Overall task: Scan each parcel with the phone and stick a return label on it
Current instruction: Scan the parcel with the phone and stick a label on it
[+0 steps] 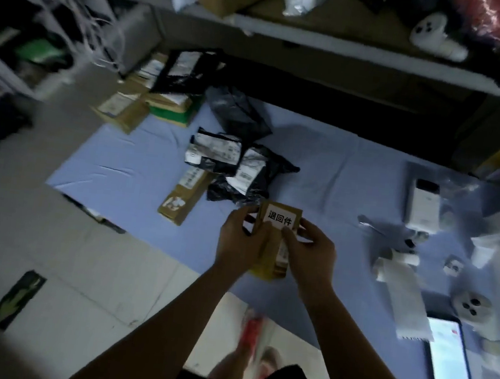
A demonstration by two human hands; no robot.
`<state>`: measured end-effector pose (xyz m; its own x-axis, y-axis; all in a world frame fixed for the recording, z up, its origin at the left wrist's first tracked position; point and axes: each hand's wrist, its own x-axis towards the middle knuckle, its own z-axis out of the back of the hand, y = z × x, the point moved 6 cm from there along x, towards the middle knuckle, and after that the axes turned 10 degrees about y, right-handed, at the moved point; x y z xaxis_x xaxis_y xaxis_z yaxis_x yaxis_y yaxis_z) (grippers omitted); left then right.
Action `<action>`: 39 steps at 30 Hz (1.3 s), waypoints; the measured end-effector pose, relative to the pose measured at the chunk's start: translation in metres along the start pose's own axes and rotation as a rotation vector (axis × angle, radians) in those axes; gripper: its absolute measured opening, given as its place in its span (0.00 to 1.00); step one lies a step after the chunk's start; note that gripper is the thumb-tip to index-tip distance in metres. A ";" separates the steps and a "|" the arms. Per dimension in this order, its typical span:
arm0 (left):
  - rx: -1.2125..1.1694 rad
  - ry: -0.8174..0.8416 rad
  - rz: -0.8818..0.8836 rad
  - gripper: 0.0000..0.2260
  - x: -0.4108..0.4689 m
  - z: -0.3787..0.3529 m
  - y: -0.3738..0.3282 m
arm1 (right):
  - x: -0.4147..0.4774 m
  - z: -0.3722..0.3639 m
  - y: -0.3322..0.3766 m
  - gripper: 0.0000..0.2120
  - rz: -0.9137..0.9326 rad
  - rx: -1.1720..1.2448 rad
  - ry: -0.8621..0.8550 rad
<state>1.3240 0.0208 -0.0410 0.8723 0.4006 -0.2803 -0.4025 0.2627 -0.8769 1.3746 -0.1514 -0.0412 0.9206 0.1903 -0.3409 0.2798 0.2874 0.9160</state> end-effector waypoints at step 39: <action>-0.092 -0.006 0.246 0.22 0.087 0.738 0.449 | -0.023 -0.884 0.049 0.17 -0.233 -0.164 0.568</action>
<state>1.0144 0.8218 -0.1706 0.7494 0.4475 -0.4880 -0.5754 0.0754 -0.8144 1.1264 0.6883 -0.1759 0.5404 0.5606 -0.6275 0.3681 0.5131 0.7754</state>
